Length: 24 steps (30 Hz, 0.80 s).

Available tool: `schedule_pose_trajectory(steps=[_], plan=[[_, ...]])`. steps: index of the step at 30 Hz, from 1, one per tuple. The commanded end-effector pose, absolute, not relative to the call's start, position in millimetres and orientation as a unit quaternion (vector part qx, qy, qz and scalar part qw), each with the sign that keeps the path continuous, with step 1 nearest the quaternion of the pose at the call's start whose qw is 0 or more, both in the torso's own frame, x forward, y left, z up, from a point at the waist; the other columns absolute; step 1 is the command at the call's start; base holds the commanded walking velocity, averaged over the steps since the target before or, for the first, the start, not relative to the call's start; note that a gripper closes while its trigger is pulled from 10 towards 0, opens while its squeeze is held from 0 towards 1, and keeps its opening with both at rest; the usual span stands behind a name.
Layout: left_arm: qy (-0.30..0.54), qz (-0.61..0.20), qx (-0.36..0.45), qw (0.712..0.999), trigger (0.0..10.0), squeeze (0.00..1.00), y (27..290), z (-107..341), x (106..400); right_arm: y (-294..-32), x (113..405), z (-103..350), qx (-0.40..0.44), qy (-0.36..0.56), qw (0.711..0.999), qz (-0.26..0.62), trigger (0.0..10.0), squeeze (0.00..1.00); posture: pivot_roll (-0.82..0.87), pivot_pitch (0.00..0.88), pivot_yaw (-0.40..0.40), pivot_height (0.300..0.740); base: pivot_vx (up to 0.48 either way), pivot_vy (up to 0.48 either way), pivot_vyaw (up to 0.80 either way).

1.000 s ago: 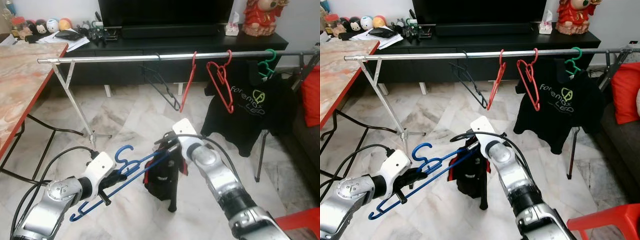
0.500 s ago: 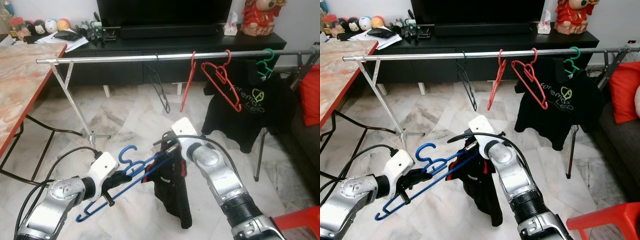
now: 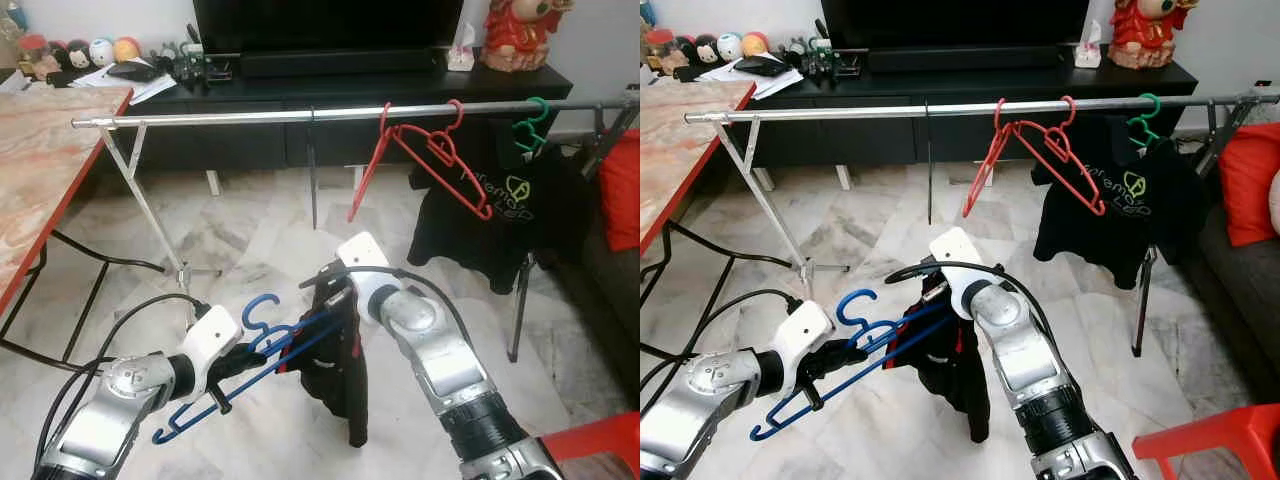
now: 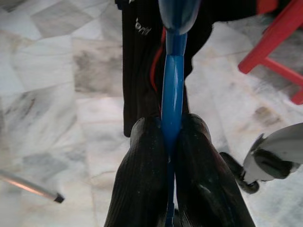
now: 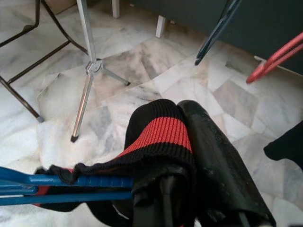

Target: Hang hanger

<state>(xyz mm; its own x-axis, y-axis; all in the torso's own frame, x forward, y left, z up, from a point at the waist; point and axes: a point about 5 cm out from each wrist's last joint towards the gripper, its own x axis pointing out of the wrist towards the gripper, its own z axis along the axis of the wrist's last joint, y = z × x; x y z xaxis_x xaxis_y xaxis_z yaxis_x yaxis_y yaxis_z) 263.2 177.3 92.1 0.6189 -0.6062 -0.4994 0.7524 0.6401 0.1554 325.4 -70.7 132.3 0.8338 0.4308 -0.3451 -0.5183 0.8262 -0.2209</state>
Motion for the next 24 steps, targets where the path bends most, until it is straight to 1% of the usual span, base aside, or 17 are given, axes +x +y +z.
schedule_pose_trajectory(steps=[1, 5, 11, 15, 24], plan=[[0.208, -0.353, 0.208, 0.888, 10.0, 0.00, 184.2, 90.6, 269.3, -64.9, 320.4, 136.3, -0.153, 0.134, 0.944, 0.259, 10.0, 0.00, -0.08, 0.086, 0.006, 0.740, 0.000, 0.000, 0.00], [0.207, -0.324, 0.224, 0.896, 10.0, 0.00, 192.8, 91.1, 275.5, -64.4, 319.2, 135.1, -0.151, 0.137, 0.943, 0.261, 10.0, 0.00, -0.08, 0.090, 0.005, 0.740, 0.000, 0.000, 0.00], [0.204, -0.318, 0.229, 0.897, 10.0, 0.00, 194.9, 92.7, 278.0, -63.8, 318.6, 136.6, -0.151, 0.138, 0.943, 0.262, 10.0, 0.00, -0.08, 0.091, 0.005, 0.740, 0.000, 0.000, 0.00], [0.199, -0.331, 0.217, 0.897, 10.0, 0.00, 189.3, 91.9, 277.9, -58.8, 317.4, 142.4, -0.144, 0.131, 0.943, 0.271, 10.0, 0.00, -0.08, 0.091, 0.006, 0.740, 0.000, 0.000, 0.00], [0.192, -0.403, 0.173, 0.878, 10.0, 0.00, 173.6, 94.3, 267.0, -51.6, 314.6, 147.3, -0.142, 0.121, 0.938, 0.294, 10.0, 0.00, -0.08, 0.077, 0.006, 0.740, 0.000, 0.000, 0.00]])
